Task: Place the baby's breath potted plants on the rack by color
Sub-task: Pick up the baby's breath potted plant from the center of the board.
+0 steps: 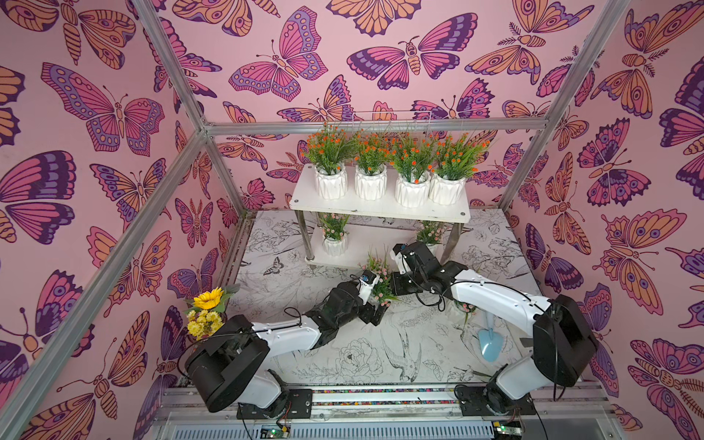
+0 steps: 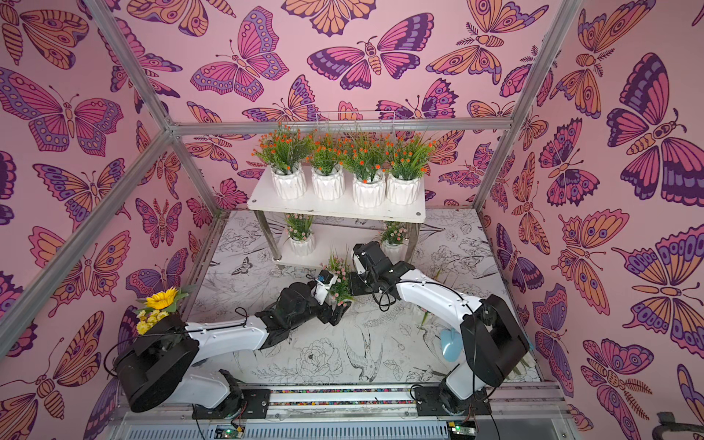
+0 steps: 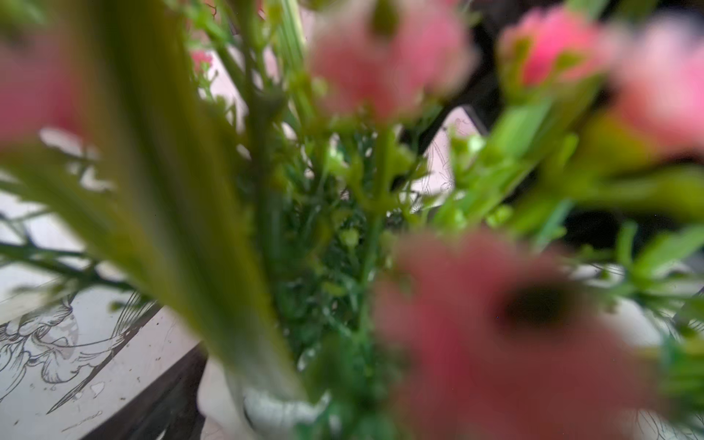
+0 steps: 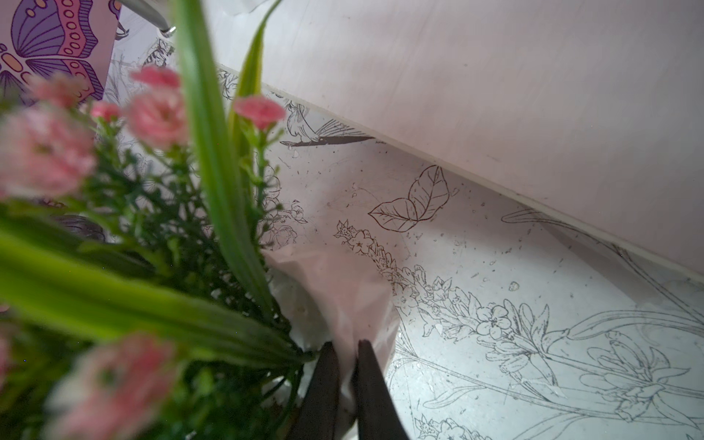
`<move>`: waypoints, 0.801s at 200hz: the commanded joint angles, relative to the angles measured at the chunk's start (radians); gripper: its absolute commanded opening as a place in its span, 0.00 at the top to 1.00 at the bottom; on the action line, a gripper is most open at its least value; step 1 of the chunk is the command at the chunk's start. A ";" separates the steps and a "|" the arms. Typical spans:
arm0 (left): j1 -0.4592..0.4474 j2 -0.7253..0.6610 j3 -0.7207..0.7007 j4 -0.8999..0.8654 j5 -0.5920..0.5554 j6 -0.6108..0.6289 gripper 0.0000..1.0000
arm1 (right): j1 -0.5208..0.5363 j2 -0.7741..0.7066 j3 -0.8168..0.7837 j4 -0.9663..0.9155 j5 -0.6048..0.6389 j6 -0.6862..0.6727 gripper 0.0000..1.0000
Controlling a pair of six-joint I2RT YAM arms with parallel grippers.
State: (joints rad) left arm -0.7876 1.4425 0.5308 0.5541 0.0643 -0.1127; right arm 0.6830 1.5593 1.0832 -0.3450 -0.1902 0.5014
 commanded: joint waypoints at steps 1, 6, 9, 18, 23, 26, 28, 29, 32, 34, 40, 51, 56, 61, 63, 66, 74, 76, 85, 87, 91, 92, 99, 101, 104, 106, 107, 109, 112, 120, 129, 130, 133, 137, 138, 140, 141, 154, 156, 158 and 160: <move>-0.006 0.018 0.009 0.084 0.025 0.001 0.01 | 0.001 -0.042 -0.005 0.078 -0.057 0.025 1.00; -0.005 0.020 0.005 0.097 0.023 0.001 0.01 | 0.001 -0.044 -0.008 0.082 -0.060 0.029 1.00; -0.006 0.022 0.002 0.105 0.022 0.001 0.01 | 0.001 -0.044 -0.010 0.085 -0.062 0.031 1.00; -0.006 0.026 -0.004 0.127 0.018 0.001 0.01 | 0.002 -0.046 -0.018 0.093 -0.069 0.038 1.00; -0.006 0.026 -0.008 0.138 0.014 0.001 0.01 | 0.001 -0.047 -0.019 0.096 -0.071 0.041 1.00; -0.006 0.028 -0.010 0.145 0.014 0.000 0.01 | 0.001 -0.047 -0.020 0.099 -0.072 0.043 1.00; -0.006 0.029 -0.012 0.148 0.013 0.001 0.01 | 0.002 -0.047 -0.022 0.100 -0.073 0.043 1.00; -0.006 0.030 -0.012 0.151 0.013 0.000 0.01 | 0.001 -0.047 -0.022 0.101 -0.075 0.045 1.00; -0.006 0.031 -0.014 0.156 0.012 0.000 0.01 | 0.002 -0.047 -0.024 0.103 -0.078 0.047 1.00; -0.006 0.033 -0.015 0.156 0.012 -0.001 0.01 | 0.002 -0.047 -0.024 0.105 -0.079 0.047 1.00; -0.006 0.037 -0.017 0.157 0.012 -0.001 0.02 | 0.001 -0.047 -0.028 0.109 -0.082 0.050 1.00; -0.006 0.045 -0.016 0.187 0.014 0.000 0.03 | 0.002 -0.046 -0.033 0.116 -0.087 0.055 1.00; -0.006 0.048 -0.014 0.187 0.015 -0.001 0.04 | 0.002 -0.047 -0.035 0.118 -0.088 0.057 1.00; -0.006 0.053 -0.014 0.188 0.015 -0.002 0.04 | 0.002 -0.048 -0.035 0.121 -0.089 0.059 1.00; -0.006 0.053 -0.013 0.188 0.016 -0.002 0.05 | 0.002 -0.047 -0.037 0.122 -0.090 0.060 1.00; -0.006 0.056 -0.013 0.188 0.017 -0.002 0.05 | 0.001 -0.047 -0.037 0.123 -0.090 0.060 1.00; -0.005 0.062 -0.012 0.190 0.020 -0.001 0.06 | 0.002 -0.048 -0.039 0.126 -0.090 0.061 1.00; -0.006 0.064 -0.011 0.190 0.020 -0.002 0.07 | 0.001 -0.049 -0.040 0.126 -0.089 0.061 1.00; -0.006 0.070 -0.011 0.189 0.020 -0.002 0.07 | 0.003 -0.051 -0.042 0.127 -0.086 0.063 1.00; -0.006 0.072 -0.011 0.188 0.020 -0.002 0.08 | 0.002 -0.051 -0.042 0.127 -0.085 0.064 1.00; -0.006 0.074 -0.012 0.187 0.020 -0.002 0.08 | 0.002 -0.053 -0.043 0.128 -0.083 0.064 1.00; -0.006 0.074 -0.011 0.186 0.020 -0.002 0.08 | 0.002 -0.054 -0.043 0.128 -0.083 0.064 1.00; -0.005 0.076 -0.012 0.183 0.019 -0.002 0.08 | 0.002 -0.056 -0.043 0.128 -0.082 0.063 1.00; -0.005 0.077 -0.012 0.182 0.019 -0.002 0.08 | 0.001 -0.056 -0.044 0.128 -0.081 0.063 1.00; -0.005 0.077 -0.010 0.180 0.017 -0.001 0.08 | 0.001 -0.057 -0.044 0.127 -0.080 0.063 1.00; -0.005 0.079 -0.009 0.179 0.017 -0.001 0.08 | 0.000 -0.057 -0.044 0.128 -0.080 0.062 1.00; -0.005 0.080 -0.009 0.178 0.016 -0.001 0.08 | 0.002 -0.057 -0.044 0.127 -0.080 0.062 1.00; -0.006 0.081 -0.009 0.176 0.016 -0.001 0.08 | 0.002 -0.059 -0.043 0.126 -0.080 0.062 1.00; -0.006 0.082 -0.008 0.174 0.014 -0.001 0.08 | 0.001 -0.059 -0.043 0.126 -0.078 0.062 1.00; -0.006 0.085 -0.006 0.170 0.010 0.000 0.07 | 0.002 -0.061 -0.043 0.125 -0.078 0.062 1.00; -0.006 0.088 -0.003 0.170 0.010 0.002 0.06 | 0.002 -0.062 -0.042 0.126 -0.076 0.061 1.00; -0.006 0.089 -0.003 0.169 0.010 0.002 0.06 | 0.002 -0.062 -0.043 0.126 -0.075 0.061 1.00; -0.006 0.091 -0.002 0.169 0.008 0.003 0.06 | 0.001 -0.062 -0.043 0.125 -0.076 0.060 1.00; -0.006 0.092 0.000 0.146 0.007 0.003 0.06 | 0.001 -0.062 -0.042 0.124 -0.076 0.061 1.00; -0.006 0.092 0.000 0.143 0.006 0.003 0.06 | 0.002 -0.062 -0.042 0.124 -0.076 0.060 1.00; -0.006 0.094 0.000 0.143 0.006 0.003 0.06 | 0.001 -0.062 -0.042 0.124 -0.076 0.060 1.00; -0.006 0.094 0.000 0.142 0.006 0.002 0.05 | 0.002 -0.062 -0.042 0.123 -0.075 0.061 1.00; -0.006 0.100 0.002 0.139 0.004 0.002 0.04 | 0.001 -0.064 -0.042 0.124 -0.070 0.060 1.00; -0.006 0.101 0.003 0.138 0.003 0.001 0.04 | 0.002 -0.064 -0.043 0.124 -0.069 0.060 1.00; -0.006 0.102 0.004 0.137 0.002 0.002 0.04 | 0.002 -0.064 -0.043 0.124 -0.070 0.060 1.00; -0.006 0.103 0.004 0.136 0.002 0.001 0.04 | 0.002 -0.064 -0.043 0.125 -0.069 0.060 1.00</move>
State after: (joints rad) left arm -0.7921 1.5181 0.5289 0.7147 0.0669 -0.1127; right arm 0.6830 1.5478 1.0290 -0.2840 -0.2371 0.5499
